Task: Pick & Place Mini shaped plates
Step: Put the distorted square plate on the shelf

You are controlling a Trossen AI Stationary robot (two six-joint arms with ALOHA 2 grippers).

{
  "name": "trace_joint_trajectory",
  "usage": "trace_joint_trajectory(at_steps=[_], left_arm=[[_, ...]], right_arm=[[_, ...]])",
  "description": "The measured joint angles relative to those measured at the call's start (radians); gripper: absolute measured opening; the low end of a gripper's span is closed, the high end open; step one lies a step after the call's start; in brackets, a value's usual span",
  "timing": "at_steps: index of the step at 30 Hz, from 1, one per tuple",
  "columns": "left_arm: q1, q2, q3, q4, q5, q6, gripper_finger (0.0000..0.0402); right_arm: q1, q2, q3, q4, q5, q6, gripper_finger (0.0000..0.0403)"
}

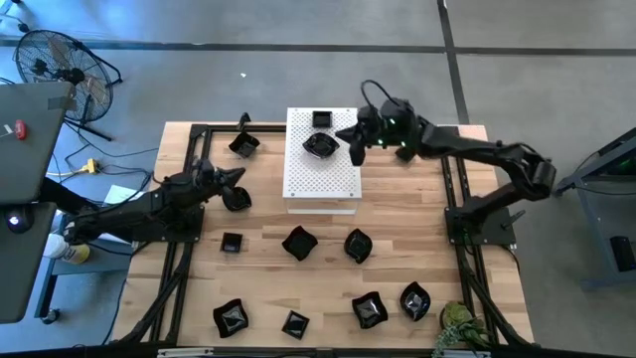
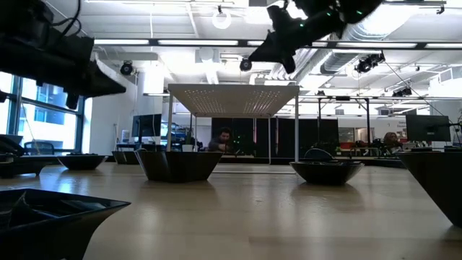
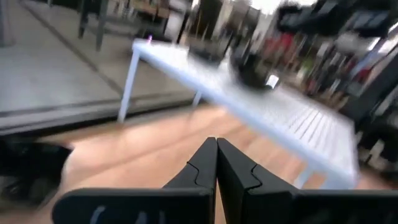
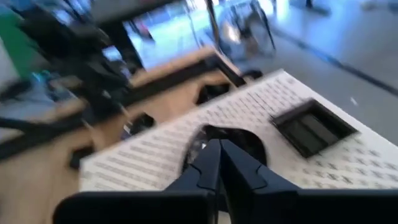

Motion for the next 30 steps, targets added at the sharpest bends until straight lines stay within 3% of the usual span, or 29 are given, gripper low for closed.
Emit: trace_joint_trajectory(at_steps=[6, 16, 19, 24, 30], left_arm=[[0.000, 0.142, 0.130, -0.162, 0.025, 0.035, 0.0001], [-0.031, 0.478, 0.327, -0.383, 0.390, 0.090, 0.0001], [-0.095, 0.562, 0.369, -0.423, 0.456, 0.104, 0.0001], [-0.256, 0.671, 0.406, -0.460, 0.481, 0.082, 0.0001], [-0.476, 0.740, 0.412, -0.461, 0.434, -0.149, 0.0001]], right_arm=[[0.005, -0.122, -0.222, 0.206, 0.026, 0.098, 0.0009], [-0.085, -0.297, -0.340, 0.216, 0.072, 0.099, 0.0006], [-0.101, -0.331, -0.340, 0.212, 0.071, 0.094, 0.0002], [-0.105, -0.372, -0.340, 0.211, 0.069, 0.091, 0.0006], [-0.105, -0.388, -0.340, 0.211, 0.060, 0.092, 0.0002]])
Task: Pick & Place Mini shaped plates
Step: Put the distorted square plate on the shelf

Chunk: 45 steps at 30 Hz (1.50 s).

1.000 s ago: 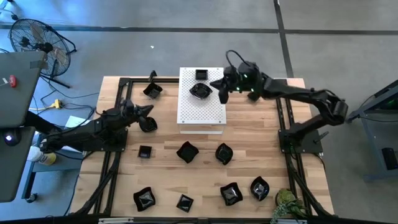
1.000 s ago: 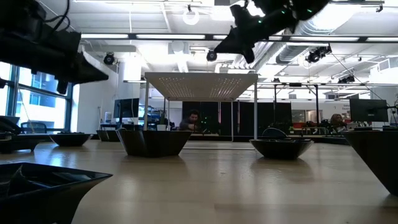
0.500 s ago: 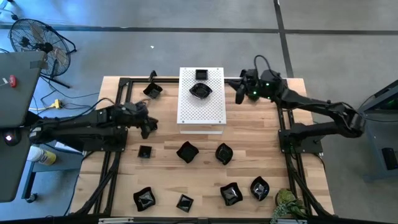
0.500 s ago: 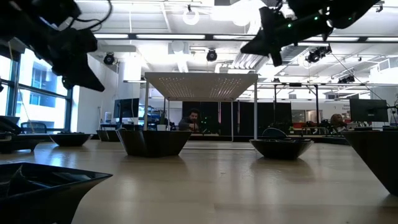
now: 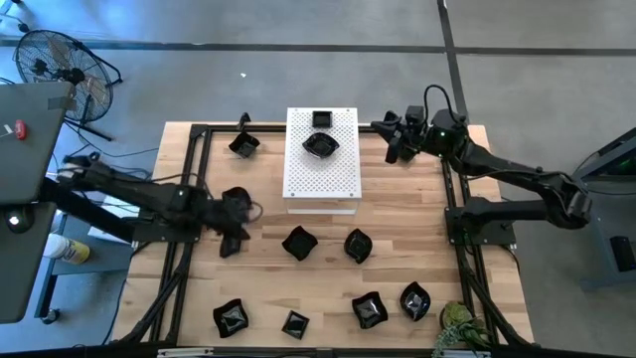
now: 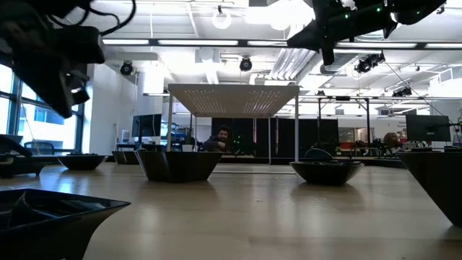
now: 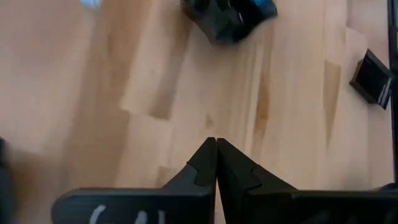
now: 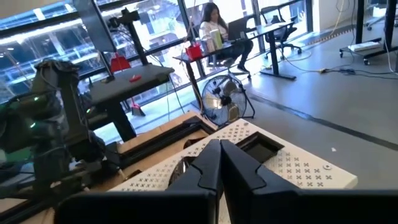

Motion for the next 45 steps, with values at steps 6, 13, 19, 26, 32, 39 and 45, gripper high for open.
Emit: trace_joint_trajectory(at_steps=[6, 13, 19, 26, 32, 39, 45], left_arm=[[-0.201, 0.040, 0.000, 0.010, -0.090, -0.252, 0.0013], [-0.327, 0.115, 0.045, -0.046, -0.090, -0.535, 0.0049], [-0.369, 0.210, 0.176, -0.151, -0.050, -0.576, 0.0058], [-0.466, 0.306, 0.268, -0.149, -0.041, -0.576, 0.0058], [-0.508, 0.412, 0.269, -0.118, -0.004, -0.627, 0.0058], [-0.580, 0.525, 0.269, 0.065, -0.003, -0.719, 0.0058], [-0.592, 0.591, 0.269, 0.045, 0.012, -0.822, 0.0065]], right_arm=[[0.000, 0.001, 0.000, -0.001, -0.014, 0.001, 0.0006], [0.000, 0.001, 0.000, -0.001, -0.046, -0.001, 0.0002], [0.000, 0.001, 0.000, -0.001, -0.119, -0.029, 0.0007], [0.027, 0.001, 0.000, 0.000, -0.069, -0.098, 0.0003], [0.074, 0.002, 0.000, 0.008, 0.010, -0.091, 0.0018], [0.104, 0.002, 0.000, 0.007, 0.011, -0.056, 0.0025], [0.105, 0.002, 0.000, 0.008, 0.011, -0.054, 0.0021]])
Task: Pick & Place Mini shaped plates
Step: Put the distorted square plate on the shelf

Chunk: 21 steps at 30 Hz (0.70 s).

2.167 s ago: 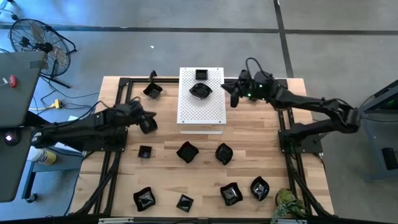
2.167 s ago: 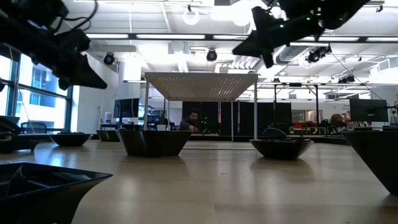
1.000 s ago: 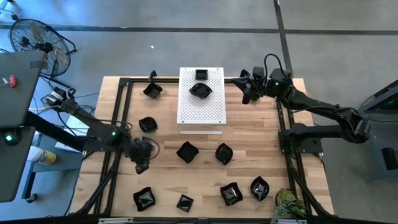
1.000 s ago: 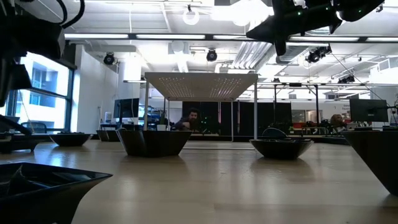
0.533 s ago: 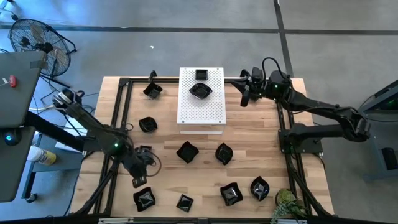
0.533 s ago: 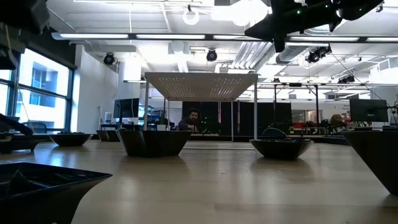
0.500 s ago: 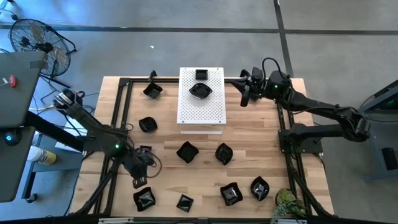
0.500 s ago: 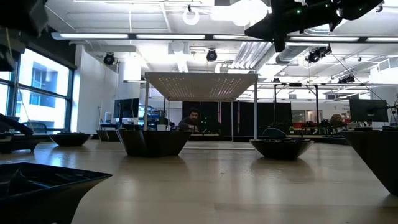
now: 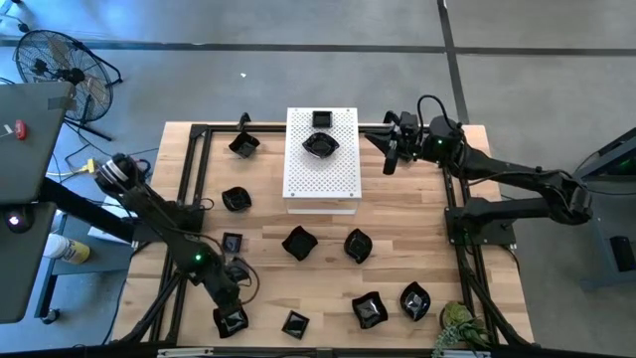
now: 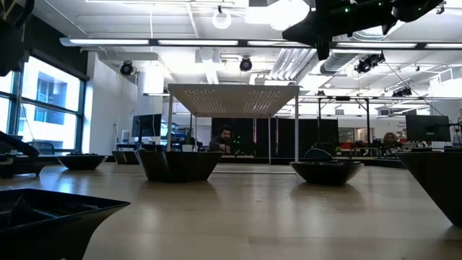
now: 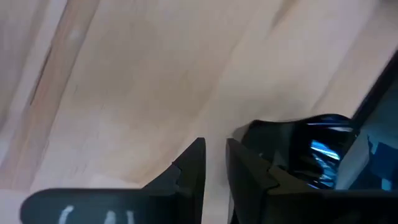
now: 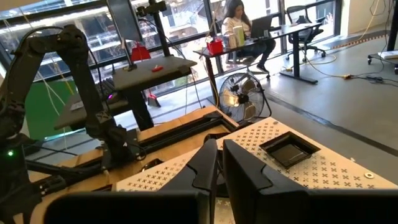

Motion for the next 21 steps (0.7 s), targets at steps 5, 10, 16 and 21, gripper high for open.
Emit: trace_joint_trajectory(at_steps=[5, 10, 16, 21], left_arm=[[0.000, 0.002, 0.000, 0.008, 0.004, -0.046, 0.0117], [0.000, 0.002, 0.000, 0.027, 0.053, -0.051, 0.0172], [0.000, 0.002, 0.015, 0.035, 0.081, -0.042, 0.0183], [0.000, 0.004, 0.019, 0.031, 0.052, -0.043, 0.0176]], right_arm=[[0.000, 0.000, 0.000, -0.001, -0.003, -0.002, 0.0021], [0.000, 0.000, 0.000, -0.001, -0.003, -0.004, 0.0019], [0.000, 0.000, 0.000, -0.001, -0.003, -0.007, 0.0020], [0.000, 0.000, 0.000, -0.003, -0.003, -0.007, 0.0017]])
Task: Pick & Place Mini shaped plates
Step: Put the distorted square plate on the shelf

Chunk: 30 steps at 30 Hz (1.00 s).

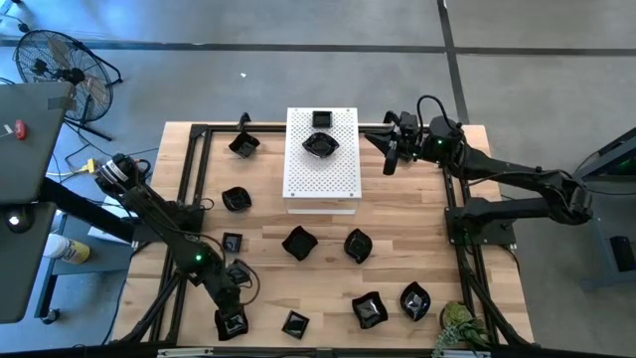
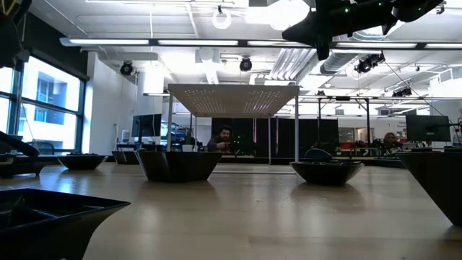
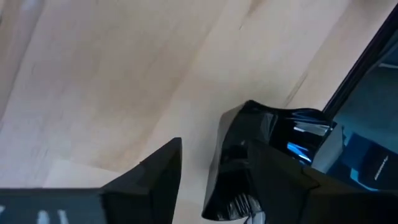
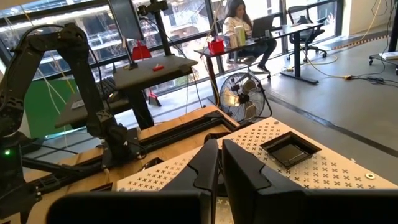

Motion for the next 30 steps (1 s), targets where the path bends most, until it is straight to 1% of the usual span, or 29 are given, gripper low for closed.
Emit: trace_joint_trajectory(at_steps=[7, 17, 26, 30], left_arm=[[-0.007, 0.016, 0.000, 0.014, -0.024, 0.034, 0.0136], [-0.042, 0.032, 0.001, 0.027, -0.027, 0.019, 0.0089], [-0.039, 0.032, 0.000, 0.041, -0.041, 0.019, 0.0007], [-0.039, 0.027, 0.000, 0.045, -0.035, 0.019, 0.0004]], right_arm=[[0.000, 0.000, 0.000, -0.006, 0.000, 0.004, 0.0018], [0.000, 0.000, 0.000, -0.014, 0.001, 0.004, 0.0017], [0.000, 0.000, 0.000, -0.014, 0.006, 0.004, 0.0016], [0.000, 0.000, 0.000, -0.014, 0.008, 0.004, 0.0016]])
